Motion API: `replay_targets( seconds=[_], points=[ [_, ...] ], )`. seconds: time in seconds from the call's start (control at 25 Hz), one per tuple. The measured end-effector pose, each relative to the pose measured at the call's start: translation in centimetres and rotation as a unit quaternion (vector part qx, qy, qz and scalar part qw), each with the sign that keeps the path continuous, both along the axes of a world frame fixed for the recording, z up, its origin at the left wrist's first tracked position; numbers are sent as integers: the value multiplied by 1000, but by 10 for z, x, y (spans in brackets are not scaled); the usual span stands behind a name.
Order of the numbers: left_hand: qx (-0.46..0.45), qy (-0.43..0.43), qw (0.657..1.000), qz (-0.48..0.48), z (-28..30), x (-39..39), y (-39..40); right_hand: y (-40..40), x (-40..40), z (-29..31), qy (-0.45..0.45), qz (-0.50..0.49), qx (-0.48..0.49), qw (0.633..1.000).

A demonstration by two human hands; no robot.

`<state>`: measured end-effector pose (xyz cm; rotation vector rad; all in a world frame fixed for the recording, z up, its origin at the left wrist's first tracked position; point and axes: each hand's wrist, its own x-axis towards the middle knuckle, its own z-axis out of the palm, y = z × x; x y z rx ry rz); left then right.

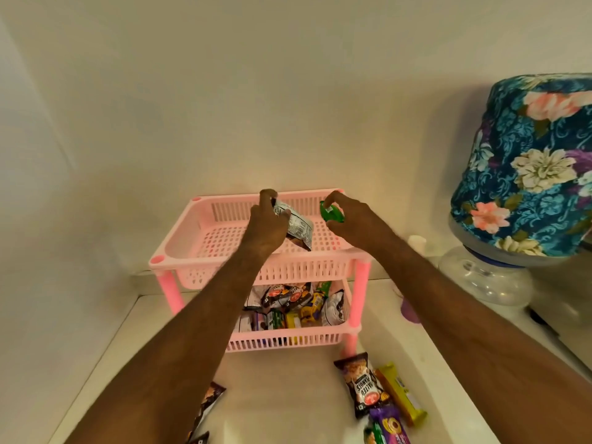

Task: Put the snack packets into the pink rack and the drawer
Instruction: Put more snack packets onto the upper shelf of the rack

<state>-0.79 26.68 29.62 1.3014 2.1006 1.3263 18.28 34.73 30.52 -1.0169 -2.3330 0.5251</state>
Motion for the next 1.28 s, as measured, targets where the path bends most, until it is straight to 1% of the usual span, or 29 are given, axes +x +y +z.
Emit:
replay_targets(
  seconds=[0.08,0.16,0.2,0.24,0.32,0.44,0.52,0.6,0.68,0.76,0.8,0.84,0.88,0.96,1.0,1.08,1.16,1.28],
  points=[
    [-43,18,999,-4,-5,1,6,6,-9,-3,-62,-13,-4,998],
    [-86,13,996,-11,-9,4,9,7,-14,-8,-118,-22,5,993],
    [-110,25,993,-17,-10,5,9,7,-15,-10,-144,-23,12,989],
    [-137,57,989,-28,-10,6,8,7,-15,-11,-166,-24,17,986],
    [-178,125,974,-59,-9,5,8,6,-16,-12,-203,-22,21,979],
    [-229,179,953,-91,-7,0,9,4,-21,-11,-250,-9,-4,968],
    [-272,220,930,-108,-7,-2,8,1,-25,-9,-275,3,-30,961],
    [-305,249,911,-120,-9,-4,7,-2,-27,-8,-308,14,-33,951],
    [-325,257,902,-120,-9,-8,6,-5,-28,-7,-324,18,-35,945],
    [-320,278,901,-92,-7,-6,0,-10,-24,-3,-295,18,-24,955],
    [-295,302,904,-71,-8,-4,-5,-13,-20,-1,-258,18,-6,966],
    [-251,328,909,-52,-10,-1,-12,-17,-14,-1,-211,14,22,977],
    [-185,343,920,-37,-12,2,-19,-21,-6,-2,-157,3,60,986],
    [-29,332,942,-23,-25,10,-42,-32,14,-15,-34,-18,133,990],
    [41,332,942,-16,-32,13,-56,-40,24,-25,31,-23,159,986],
    [127,332,935,-1,-55,22,-84,-59,44,-50,127,-24,173,976],
    [152,313,937,-1,-89,34,-111,-78,63,-84,166,-32,150,974],
    [110,264,958,-13,-147,51,-141,-102,90,-144,147,-44,73,985]
  ],
)
